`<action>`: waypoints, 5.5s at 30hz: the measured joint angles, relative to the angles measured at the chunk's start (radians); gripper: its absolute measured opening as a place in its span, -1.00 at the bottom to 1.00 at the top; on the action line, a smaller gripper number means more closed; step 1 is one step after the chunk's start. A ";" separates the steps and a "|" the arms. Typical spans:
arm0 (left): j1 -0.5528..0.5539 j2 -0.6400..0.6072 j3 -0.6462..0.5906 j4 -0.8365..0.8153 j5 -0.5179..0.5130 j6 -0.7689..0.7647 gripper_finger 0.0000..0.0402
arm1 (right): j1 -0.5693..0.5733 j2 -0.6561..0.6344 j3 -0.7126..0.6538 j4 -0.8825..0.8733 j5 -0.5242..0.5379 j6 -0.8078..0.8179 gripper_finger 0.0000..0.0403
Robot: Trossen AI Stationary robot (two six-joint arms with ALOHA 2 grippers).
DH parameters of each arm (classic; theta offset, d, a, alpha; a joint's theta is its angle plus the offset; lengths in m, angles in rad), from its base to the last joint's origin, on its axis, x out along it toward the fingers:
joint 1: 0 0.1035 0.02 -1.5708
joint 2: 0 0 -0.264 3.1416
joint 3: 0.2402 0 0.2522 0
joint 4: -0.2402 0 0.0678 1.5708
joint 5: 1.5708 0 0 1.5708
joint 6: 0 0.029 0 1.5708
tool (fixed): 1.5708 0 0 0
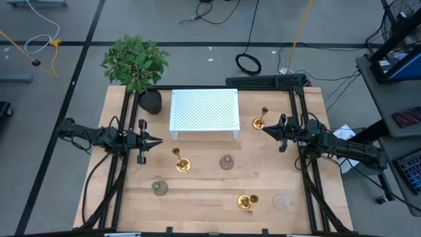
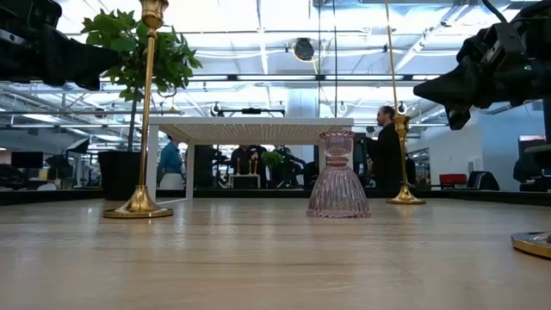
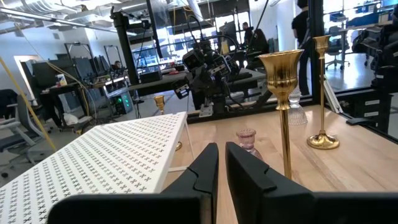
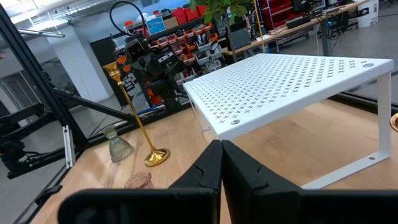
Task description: Pick & Place candle stick holders
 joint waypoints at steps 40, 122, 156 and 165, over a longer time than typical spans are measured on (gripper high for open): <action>0.000 0.000 0.000 0.104 -0.104 -0.029 -0.81 | 0.000 0.152 0.000 0.358 0.005 -0.219 -0.04; 0.000 0.000 0.000 0.215 -0.157 -0.052 0.06 | -0.245 0.819 0.075 0.605 0.235 -0.264 -0.94; 0.000 0.000 0.000 0.210 -0.156 -0.076 0.06 | -0.244 1.224 1.004 0.096 0.051 -0.420 -0.95; 0.000 0.000 0.000 0.210 -0.156 -0.076 0.06 | -0.254 1.366 1.057 0.120 0.051 -0.419 -0.94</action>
